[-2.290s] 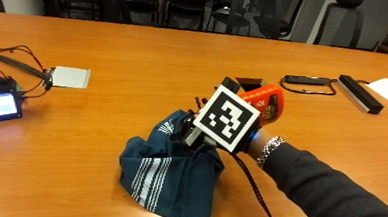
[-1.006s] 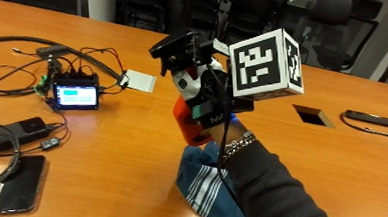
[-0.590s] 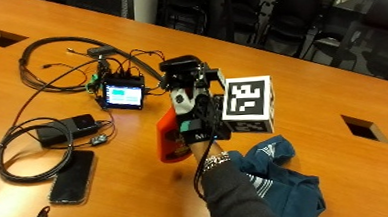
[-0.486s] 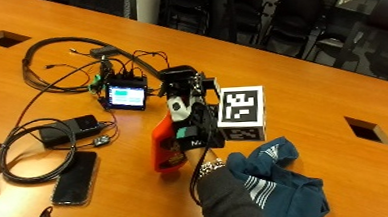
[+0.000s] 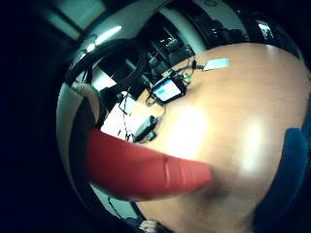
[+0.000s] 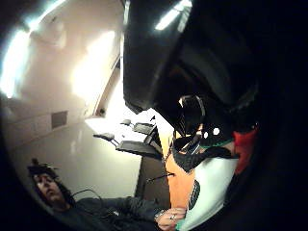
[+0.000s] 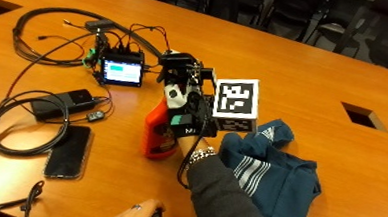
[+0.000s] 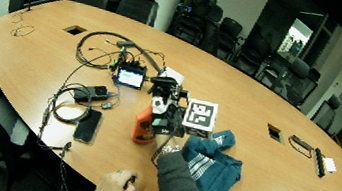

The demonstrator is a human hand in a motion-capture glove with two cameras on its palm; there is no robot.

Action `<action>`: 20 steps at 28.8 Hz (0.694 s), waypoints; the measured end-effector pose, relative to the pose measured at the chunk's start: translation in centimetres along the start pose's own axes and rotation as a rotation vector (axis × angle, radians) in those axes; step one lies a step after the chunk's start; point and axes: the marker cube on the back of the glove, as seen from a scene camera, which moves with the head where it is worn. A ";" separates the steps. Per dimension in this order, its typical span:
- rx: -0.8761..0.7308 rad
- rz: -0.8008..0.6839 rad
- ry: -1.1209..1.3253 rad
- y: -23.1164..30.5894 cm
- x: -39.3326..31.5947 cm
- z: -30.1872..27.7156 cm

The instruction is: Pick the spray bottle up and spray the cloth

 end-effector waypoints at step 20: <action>0.061 0.041 0.061 2.0 1.4 -0.9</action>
